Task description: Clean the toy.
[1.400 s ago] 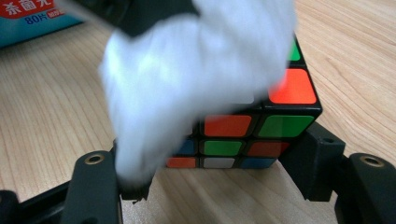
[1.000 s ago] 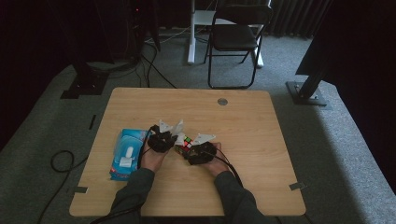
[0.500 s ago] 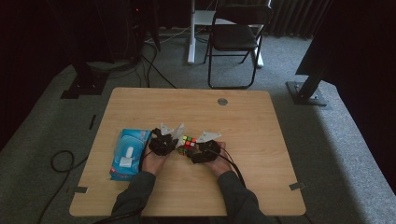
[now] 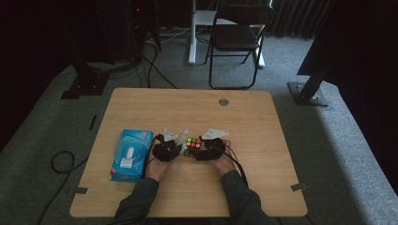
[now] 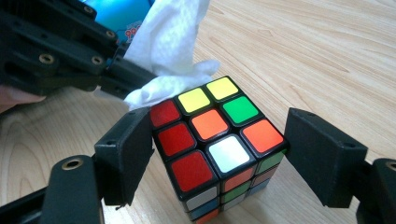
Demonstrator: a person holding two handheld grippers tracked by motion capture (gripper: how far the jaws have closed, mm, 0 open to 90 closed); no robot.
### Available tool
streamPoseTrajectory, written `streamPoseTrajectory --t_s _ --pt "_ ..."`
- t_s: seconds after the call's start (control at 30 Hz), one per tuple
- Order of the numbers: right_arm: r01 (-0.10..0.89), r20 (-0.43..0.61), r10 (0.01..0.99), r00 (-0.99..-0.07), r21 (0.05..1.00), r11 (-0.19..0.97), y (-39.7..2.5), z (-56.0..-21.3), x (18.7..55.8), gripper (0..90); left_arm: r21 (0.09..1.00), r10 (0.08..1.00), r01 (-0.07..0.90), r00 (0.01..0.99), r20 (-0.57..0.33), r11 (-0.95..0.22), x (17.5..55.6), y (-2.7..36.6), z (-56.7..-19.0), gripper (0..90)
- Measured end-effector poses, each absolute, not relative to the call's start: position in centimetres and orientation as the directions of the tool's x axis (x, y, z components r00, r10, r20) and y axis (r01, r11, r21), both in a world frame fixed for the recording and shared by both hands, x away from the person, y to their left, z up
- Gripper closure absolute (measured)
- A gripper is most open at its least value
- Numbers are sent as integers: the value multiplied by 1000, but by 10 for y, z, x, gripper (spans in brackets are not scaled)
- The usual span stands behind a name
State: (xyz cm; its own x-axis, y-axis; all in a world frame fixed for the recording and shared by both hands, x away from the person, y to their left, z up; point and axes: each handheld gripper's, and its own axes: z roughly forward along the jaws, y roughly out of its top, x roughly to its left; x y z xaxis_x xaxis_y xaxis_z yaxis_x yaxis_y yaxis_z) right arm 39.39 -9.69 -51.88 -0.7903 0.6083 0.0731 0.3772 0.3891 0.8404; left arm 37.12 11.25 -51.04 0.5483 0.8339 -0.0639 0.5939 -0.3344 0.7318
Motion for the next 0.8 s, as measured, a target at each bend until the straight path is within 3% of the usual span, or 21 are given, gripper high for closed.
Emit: streamPoseTrajectory --t_s 0.3,0.57,0.8 --pt "392 88 638 -765 849 354 -103 -515 396 253 723 826 599 560 -70 -344 368 109 -516 805" --pt "368 63 650 -757 864 344 -104 -505 395 325 723 825 598 561 -70 -345 369 109 -517 804" --pt "408 57 683 -728 837 364 -100 -506 397 366 724 826 599 559 -73 -342 369 109 -517 804"
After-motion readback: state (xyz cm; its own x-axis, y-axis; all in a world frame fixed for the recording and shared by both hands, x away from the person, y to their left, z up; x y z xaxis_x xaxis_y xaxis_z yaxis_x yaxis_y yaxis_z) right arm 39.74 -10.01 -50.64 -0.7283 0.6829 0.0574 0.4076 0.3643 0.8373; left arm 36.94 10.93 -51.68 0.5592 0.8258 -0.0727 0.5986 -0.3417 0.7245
